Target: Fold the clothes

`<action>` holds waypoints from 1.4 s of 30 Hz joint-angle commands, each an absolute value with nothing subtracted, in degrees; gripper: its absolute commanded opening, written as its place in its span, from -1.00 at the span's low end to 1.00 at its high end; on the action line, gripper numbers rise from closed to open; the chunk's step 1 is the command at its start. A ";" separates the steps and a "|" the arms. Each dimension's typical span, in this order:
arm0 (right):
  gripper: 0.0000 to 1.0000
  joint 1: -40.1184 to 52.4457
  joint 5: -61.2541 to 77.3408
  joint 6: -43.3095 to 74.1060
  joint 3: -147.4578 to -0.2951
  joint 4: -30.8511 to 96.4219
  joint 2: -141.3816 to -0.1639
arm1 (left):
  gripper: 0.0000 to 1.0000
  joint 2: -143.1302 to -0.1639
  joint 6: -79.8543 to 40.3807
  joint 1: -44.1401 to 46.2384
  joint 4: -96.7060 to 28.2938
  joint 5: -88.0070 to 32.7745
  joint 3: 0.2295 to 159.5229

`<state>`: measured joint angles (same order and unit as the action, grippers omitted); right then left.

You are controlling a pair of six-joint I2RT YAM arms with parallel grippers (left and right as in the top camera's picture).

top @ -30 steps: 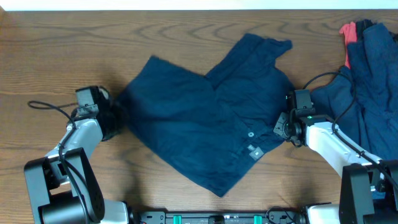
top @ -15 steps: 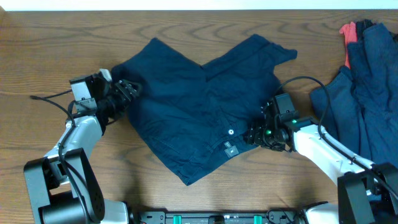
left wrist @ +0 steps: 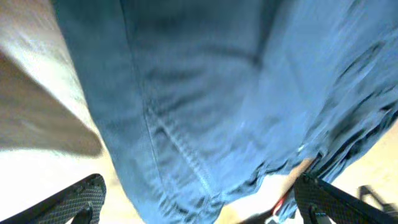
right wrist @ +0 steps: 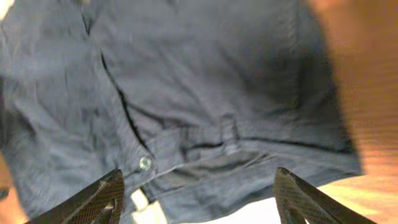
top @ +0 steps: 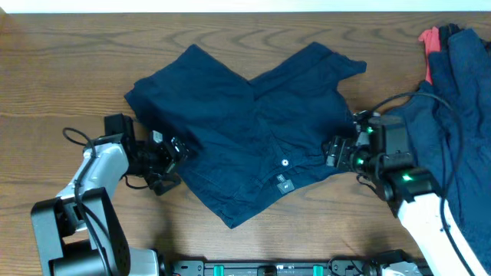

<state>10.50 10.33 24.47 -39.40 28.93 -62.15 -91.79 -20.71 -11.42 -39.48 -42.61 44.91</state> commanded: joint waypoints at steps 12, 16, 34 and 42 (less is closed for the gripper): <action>0.40 3.86 4.64 20.10 -40.34 30.35 -61.54 | 0.96 -90.87 -28.47 3.46 -40.86 -35.24 40.75; 0.40 2.28 4.47 19.38 -40.34 31.90 -62.65 | 0.84 -90.87 -30.28 6.52 -37.93 -35.03 40.05; 0.39 1.02 -3.03 18.13 -40.34 37.52 -70.89 | -0.88 -90.85 -26.83 -9.87 -39.38 -8.78 48.60; 0.39 1.04 -2.98 18.37 -40.34 37.54 -71.44 | 0.24 -90.87 -25.50 -23.27 -39.09 -14.52 69.25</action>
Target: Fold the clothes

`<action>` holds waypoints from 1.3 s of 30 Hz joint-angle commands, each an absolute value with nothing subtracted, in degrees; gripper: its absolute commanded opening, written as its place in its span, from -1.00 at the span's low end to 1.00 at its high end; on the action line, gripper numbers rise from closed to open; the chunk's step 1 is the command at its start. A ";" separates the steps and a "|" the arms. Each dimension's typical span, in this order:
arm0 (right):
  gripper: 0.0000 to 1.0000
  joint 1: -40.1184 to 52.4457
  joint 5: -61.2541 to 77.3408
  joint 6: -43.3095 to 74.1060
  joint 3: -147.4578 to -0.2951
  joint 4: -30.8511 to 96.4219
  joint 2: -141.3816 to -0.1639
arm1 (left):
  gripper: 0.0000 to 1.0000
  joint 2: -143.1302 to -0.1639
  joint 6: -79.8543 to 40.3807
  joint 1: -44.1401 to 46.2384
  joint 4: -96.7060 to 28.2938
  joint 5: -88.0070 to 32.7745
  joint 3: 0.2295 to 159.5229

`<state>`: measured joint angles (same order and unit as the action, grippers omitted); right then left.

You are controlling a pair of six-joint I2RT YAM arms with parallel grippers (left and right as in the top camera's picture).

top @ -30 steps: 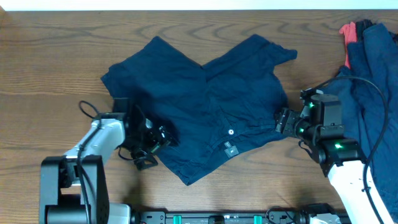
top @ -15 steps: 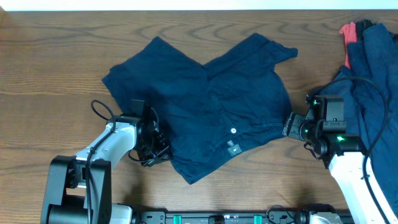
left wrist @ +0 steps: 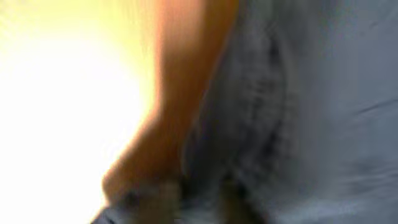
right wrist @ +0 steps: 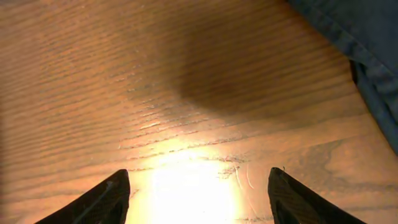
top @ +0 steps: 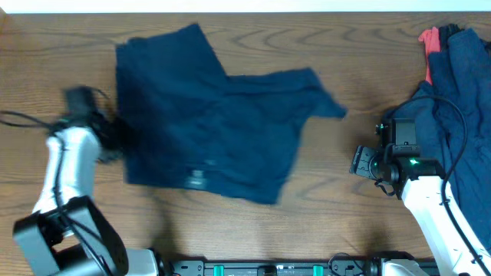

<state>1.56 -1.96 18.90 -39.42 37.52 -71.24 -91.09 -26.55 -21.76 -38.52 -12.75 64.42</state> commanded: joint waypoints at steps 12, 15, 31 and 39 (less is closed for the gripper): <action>0.41 1.04 -2.98 18.37 -40.34 37.12 -71.53 | 0.80 -90.98 -23.81 -8.67 -58.81 -27.73 68.03; 0.43 1.02 -2.98 18.35 -40.34 37.01 -71.53 | 0.67 -90.98 -24.99 -1.28 -57.45 -27.86 64.34; 0.47 1.04 -2.96 18.11 -40.34 37.52 -71.53 | 0.31 -90.98 -42.76 12.19 -36.07 -21.47 45.91; 0.47 1.04 -2.96 18.11 -40.34 37.54 -71.53 | 0.31 -90.98 -42.76 12.19 -29.32 -17.37 45.91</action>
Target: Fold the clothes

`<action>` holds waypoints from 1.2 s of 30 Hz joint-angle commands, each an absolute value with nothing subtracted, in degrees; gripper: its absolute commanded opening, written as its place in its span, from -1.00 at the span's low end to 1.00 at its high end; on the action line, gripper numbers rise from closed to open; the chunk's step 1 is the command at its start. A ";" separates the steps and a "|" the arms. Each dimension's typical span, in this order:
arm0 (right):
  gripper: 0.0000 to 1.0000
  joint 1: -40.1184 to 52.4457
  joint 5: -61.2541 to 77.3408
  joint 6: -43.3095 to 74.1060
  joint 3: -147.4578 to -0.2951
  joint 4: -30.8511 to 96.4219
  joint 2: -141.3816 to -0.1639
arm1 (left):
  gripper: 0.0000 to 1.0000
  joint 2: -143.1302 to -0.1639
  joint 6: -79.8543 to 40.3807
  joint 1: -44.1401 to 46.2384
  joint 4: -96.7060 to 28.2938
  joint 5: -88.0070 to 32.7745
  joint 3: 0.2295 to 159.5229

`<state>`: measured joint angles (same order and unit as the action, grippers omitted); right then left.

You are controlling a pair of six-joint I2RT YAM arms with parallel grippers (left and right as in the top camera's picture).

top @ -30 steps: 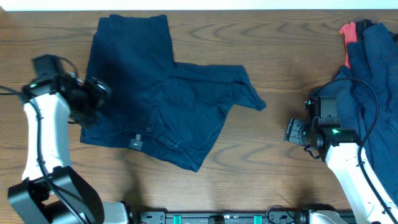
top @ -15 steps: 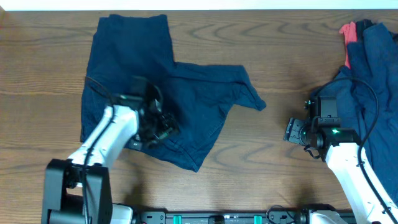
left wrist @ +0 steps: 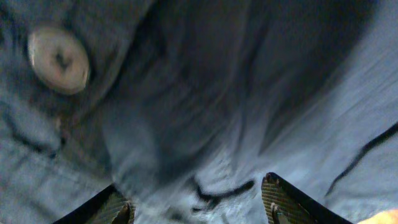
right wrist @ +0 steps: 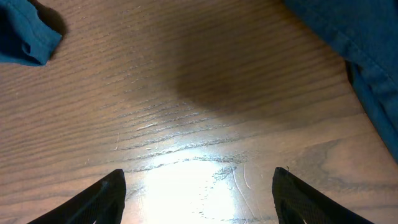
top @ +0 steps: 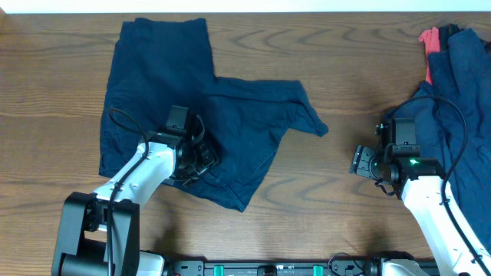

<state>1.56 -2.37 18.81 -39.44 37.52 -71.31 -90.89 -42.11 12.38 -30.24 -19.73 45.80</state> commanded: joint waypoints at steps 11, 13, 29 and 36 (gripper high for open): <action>0.43 1.04 -2.96 18.13 -40.34 37.52 -71.53 | -0.26 -90.98 -42.78 12.21 -25.26 -15.31 45.87; 0.40 1.04 -2.96 18.13 -40.34 37.52 -71.53 | -0.85 -90.98 -42.78 12.21 -24.91 -15.33 45.87; 0.35 1.19 17.52 7.38 -40.36 28.38 -76.34 | -0.88 -90.98 -32.75 10.70 -51.09 -1.56 45.87; 0.44 1.19 21.50 7.66 -40.40 13.93 -82.98 | -0.88 -90.98 -33.06 6.50 -50.19 5.65 45.87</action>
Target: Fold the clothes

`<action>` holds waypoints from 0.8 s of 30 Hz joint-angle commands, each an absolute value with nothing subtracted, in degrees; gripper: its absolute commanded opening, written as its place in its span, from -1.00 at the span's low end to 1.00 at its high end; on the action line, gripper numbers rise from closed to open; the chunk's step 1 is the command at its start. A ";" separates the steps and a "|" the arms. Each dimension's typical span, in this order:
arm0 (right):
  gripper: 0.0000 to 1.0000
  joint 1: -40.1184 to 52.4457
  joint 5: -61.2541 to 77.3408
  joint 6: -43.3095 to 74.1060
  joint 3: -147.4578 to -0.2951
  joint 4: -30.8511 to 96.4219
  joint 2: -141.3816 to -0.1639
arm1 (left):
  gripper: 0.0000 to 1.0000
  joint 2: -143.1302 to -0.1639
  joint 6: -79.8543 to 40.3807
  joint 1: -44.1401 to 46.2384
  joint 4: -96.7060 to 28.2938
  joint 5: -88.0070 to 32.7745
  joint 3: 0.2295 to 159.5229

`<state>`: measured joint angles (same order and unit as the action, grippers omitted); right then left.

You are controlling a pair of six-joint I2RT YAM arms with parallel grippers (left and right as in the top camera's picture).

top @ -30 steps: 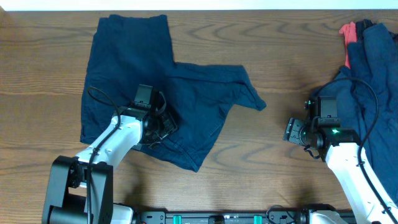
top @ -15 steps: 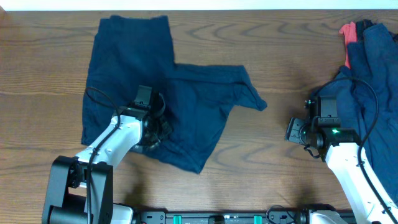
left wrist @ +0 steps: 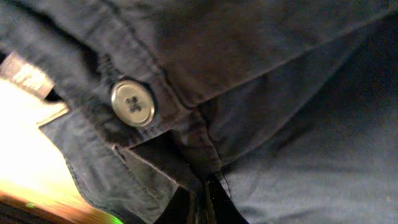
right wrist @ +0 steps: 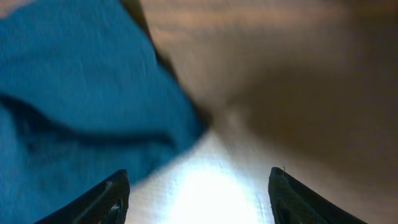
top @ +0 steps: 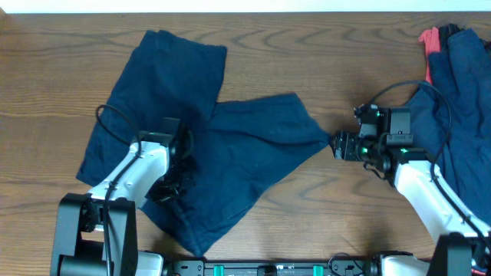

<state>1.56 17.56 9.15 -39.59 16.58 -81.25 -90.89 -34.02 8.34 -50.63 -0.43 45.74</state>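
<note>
Dark navy shorts [top: 230, 146] lie spread on the wooden table, one leg pointing to the back left and the other to the right. In the left wrist view their waistband button [left wrist: 132, 104] shows close up. My left gripper [top: 170, 186] is shut on the waistband fabric [left wrist: 200, 202] near that button. My right gripper [top: 337, 146] stands open just right of the right leg's tip [right wrist: 74, 106], with only bare wood between its fingers [right wrist: 102, 200].
A pile of dark blue clothes [top: 460, 100] with a red garment [top: 427, 36] on it lies at the right edge, behind my right arm. The table's front edge [top: 307, 257] runs close below the shorts' lowest corner.
My left gripper was open on the shorts by the button and is now shut on the waistband. The shorts have turned and spread toward the front. My right gripper has moved left to the leg's tip.
Both grippers first stood open at the two ends of the shorts' waist. Then the shorts lay further left, my right gripper over bare wood. Later my left gripper sat open on the waistband; now it grips it, with the right gripper beside the leg.
</note>
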 commanded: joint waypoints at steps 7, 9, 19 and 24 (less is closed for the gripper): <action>0.48 4.03 23.88 7.62 -40.42 3.25 -90.85 | -0.87 -90.98 -33.23 3.03 -47.42 5.13 45.87; 0.50 5.74 25.12 7.62 -40.66 0.69 -93.32 | -0.88 -90.98 -33.23 3.03 -47.27 5.13 45.87; 0.54 11.51 19.70 7.11 -57.74 8.01 -105.97 | -0.88 -90.98 -33.23 3.03 -47.48 4.95 45.87; 0.54 11.90 21.41 6.31 -67.00 11.77 -113.06 | -0.88 -90.98 -33.23 3.03 -47.44 4.95 45.87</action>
